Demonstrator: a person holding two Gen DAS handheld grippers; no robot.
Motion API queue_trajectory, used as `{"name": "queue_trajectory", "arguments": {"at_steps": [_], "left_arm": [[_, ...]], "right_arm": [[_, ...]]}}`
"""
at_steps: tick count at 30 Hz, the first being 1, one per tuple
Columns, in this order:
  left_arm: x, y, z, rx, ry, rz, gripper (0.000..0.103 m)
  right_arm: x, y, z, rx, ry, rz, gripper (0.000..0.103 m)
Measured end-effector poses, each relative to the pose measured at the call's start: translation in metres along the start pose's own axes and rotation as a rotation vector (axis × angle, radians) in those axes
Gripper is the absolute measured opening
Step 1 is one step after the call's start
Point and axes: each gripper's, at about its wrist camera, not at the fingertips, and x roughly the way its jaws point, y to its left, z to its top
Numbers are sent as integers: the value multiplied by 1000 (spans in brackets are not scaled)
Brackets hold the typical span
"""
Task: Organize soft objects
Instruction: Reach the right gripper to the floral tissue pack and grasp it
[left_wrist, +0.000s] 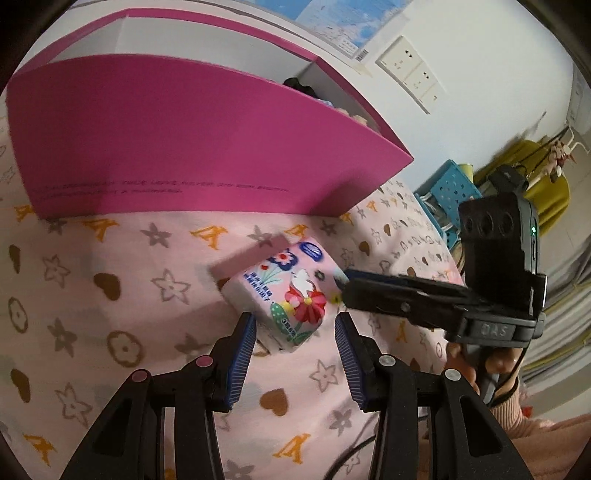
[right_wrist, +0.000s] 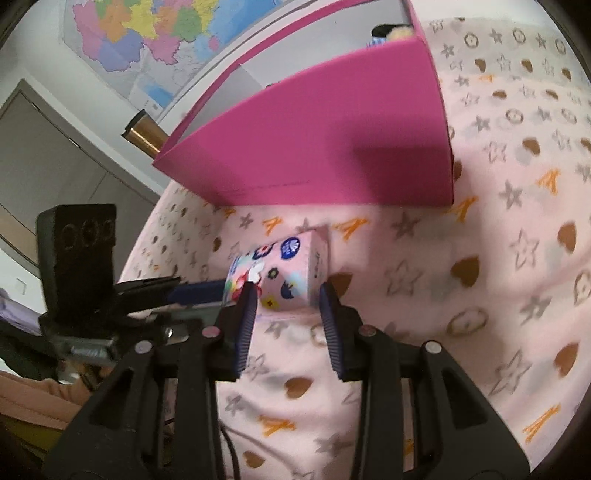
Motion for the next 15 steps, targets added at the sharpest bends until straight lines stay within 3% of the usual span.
{"name": "queue_trajectory", "arguments": {"at_steps": [3, 6, 15], "left_arm": [[-4, 7, -2, -8, -2, 10, 44], [-5, 9, -2, -19, -7, 19, 44], [-2, 3, 2, 16, -1, 66, 32]], "right_arm": [[-1, 0, -4, 0, 10, 22, 38], [-4, -2, -2, -4, -8, -13, 38], [10, -1, 7, -19, -11, -40, 38]]}}
